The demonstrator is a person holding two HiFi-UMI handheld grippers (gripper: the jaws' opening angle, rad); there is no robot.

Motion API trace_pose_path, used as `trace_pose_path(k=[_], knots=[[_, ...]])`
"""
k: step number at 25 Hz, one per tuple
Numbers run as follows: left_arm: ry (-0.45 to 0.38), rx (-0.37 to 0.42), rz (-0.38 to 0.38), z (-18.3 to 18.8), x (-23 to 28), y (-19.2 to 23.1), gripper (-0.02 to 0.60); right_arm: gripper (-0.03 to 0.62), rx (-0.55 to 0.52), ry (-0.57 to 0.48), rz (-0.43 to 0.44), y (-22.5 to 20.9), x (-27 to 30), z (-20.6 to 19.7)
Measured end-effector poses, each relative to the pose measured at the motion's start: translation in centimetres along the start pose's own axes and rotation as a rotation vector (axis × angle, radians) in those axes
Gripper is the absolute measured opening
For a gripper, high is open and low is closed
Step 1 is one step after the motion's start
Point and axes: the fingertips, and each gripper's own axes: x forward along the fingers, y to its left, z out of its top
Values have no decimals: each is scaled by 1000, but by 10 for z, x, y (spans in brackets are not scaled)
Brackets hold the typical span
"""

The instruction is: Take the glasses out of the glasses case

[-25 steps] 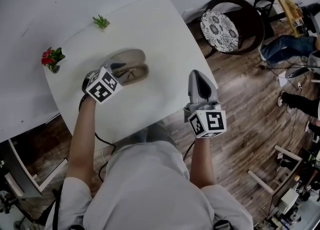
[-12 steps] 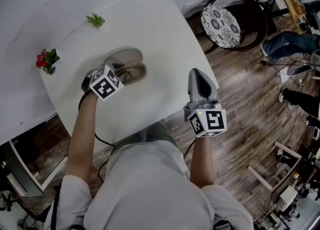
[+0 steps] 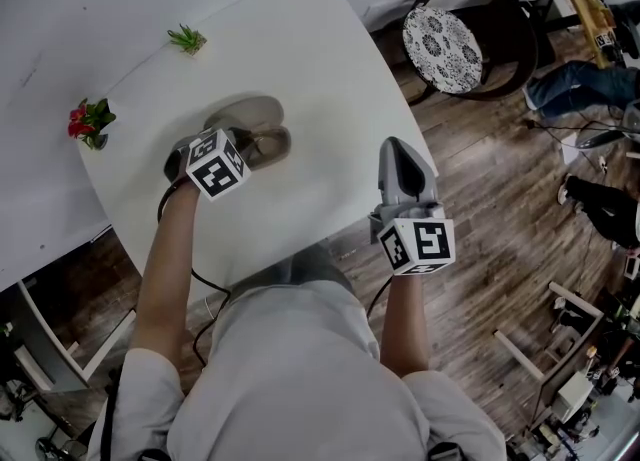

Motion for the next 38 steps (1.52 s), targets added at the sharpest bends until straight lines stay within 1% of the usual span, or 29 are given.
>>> trace_pose_path(k=[8,14,18,24,29,38], knots=[[-8,7,-4,0,-3,-4,28,3,5,-10,0,1,-5,2],[-52,0,42,6,-14,0,25,3,7,-20,1,6,-11,5],[-96,-20,92,11,-30,6,24,3,17,-35,2,10,-17,11],[-178,-79,179,16,-63,15,23,3,10,-57,10,24,-26,21],[-243,-120,263,13,-94,20,23,3,3,-77,22,42,-33,29],[-393,-204,409,7,-159,23,23,3,-15,-110,33,71,-50,43]])
